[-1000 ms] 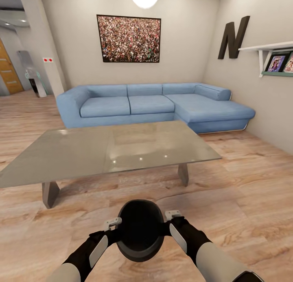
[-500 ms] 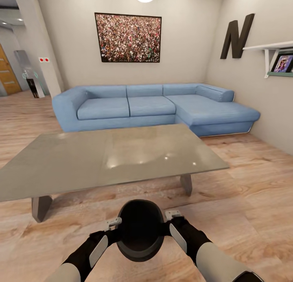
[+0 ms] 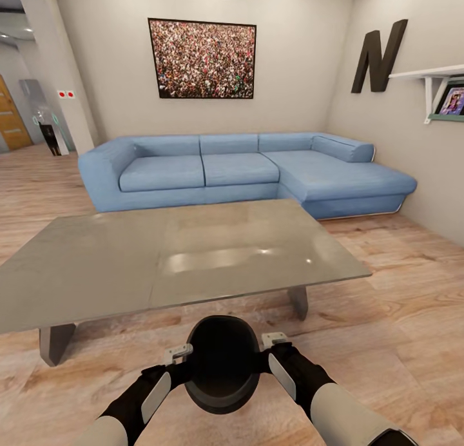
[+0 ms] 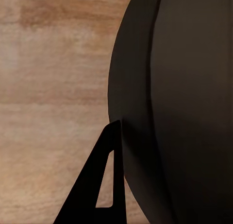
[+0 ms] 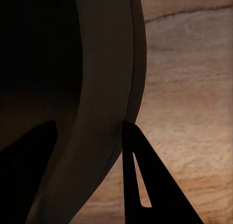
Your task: Place each of the two pumpkins and all three candles from the living room inside a cabinet in the living room (use any cabinet), then make sure every cabinet is closed, and position the cauldron so it is next to a table in the living room.
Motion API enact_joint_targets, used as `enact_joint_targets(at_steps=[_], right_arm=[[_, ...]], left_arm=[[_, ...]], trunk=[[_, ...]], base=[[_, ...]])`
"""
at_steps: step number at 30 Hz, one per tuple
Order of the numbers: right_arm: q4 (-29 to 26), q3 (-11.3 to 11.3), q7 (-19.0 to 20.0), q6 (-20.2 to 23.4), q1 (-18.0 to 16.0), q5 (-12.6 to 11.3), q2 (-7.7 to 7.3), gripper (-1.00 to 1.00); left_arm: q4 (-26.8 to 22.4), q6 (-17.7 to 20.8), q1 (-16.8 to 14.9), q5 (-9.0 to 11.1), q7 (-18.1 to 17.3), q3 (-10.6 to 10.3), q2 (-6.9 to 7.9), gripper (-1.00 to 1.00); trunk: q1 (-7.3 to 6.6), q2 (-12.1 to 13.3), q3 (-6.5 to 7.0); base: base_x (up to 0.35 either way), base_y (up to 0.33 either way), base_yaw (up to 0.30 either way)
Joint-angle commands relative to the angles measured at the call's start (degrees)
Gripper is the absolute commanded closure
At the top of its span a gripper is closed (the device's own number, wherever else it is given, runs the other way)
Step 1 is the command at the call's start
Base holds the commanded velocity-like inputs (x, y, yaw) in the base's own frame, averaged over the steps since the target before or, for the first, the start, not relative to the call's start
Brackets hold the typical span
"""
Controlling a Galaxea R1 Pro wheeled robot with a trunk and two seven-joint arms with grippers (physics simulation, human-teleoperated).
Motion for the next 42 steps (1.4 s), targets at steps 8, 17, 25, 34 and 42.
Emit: enact_joint_targets(at_steps=[8,17,25,34,42], right_arm=[[-1.74,-0.09,2.07,0.04,-0.09,-2.24,-0.07,1.0],[-1.75,-0.09,2.07,0.04,-0.09,-2.24,-0.07,1.0],[-1.77,-0.09,2.07,0.04,-0.09,-2.24,-0.07,1.0],[-1.79,-0.09,2.07,0.04,-0.09,-2.24,-0.07,1.0],[-1.79,-0.09,2.07,0.04,-0.09,-2.24,-0.07,1.0]], left_arm=[[-0.12,0.28,0.0,-0.53,0.5,0.06,0.25,1.0],[-0.12,0.28,0.0,-0.53,0.47,0.06,0.25,1.0],[-0.12,0.28,0.0,-0.53,0.49,0.06,0.25,1.0],[-0.12,0.28,0.0,-0.53,0.5,0.06,0.25,1.0],[-0.12,0.28,0.0,-0.53,0.49,0.06,0.25,1.0]], trunk=[[-0.02,-0.03,-0.05],[0.11,-0.1,-1.16],[0.32,-0.2,-2.93],[0.32,-0.2,-2.93],[0.32,-0.2,-2.93]], base=[[0.003,0.0,0.0],[0.0,0.0,0.0],[0.0,0.0,0.0],[0.001,0.0,0.0],[0.117,0.0,0.0]])
